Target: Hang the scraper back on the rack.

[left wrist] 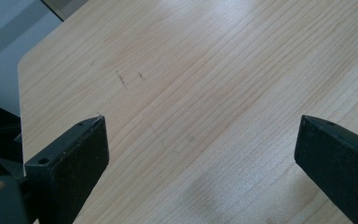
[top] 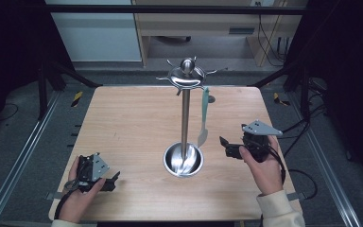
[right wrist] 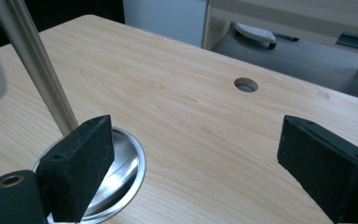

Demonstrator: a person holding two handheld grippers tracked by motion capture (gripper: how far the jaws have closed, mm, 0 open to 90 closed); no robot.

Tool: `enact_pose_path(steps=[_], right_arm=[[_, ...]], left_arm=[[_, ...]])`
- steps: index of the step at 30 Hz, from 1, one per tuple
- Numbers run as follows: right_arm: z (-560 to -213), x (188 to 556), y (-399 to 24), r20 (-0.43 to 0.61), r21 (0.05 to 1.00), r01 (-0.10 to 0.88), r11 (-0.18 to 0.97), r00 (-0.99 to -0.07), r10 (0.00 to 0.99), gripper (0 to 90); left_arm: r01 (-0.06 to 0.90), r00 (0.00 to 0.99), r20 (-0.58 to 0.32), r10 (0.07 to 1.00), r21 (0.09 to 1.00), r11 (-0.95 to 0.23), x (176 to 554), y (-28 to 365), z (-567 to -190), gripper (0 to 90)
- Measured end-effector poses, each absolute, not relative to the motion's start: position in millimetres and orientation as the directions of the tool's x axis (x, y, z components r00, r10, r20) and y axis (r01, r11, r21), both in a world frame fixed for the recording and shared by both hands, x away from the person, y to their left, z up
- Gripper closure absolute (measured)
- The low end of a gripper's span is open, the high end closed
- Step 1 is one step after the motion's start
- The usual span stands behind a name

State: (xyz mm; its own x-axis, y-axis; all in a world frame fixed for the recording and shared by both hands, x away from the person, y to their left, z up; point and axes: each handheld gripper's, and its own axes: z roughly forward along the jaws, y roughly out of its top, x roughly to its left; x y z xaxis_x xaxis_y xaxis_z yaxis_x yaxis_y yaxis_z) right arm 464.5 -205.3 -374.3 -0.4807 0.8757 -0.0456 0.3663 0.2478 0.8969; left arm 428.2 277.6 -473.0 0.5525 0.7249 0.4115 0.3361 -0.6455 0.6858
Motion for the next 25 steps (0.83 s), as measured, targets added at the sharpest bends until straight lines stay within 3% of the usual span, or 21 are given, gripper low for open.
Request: enact_pose_path(steps=[25], right_arm=[[-461.5, 479.3, -223.5, 0.001, 0.852, 0.483, 0.202, -0.387, 0.922, 11.9]], left_arm=[[0.339, 0.541, 0.416, 0.731, 0.687, -0.642, 432.4, 276.8, -471.8, 2.7]])
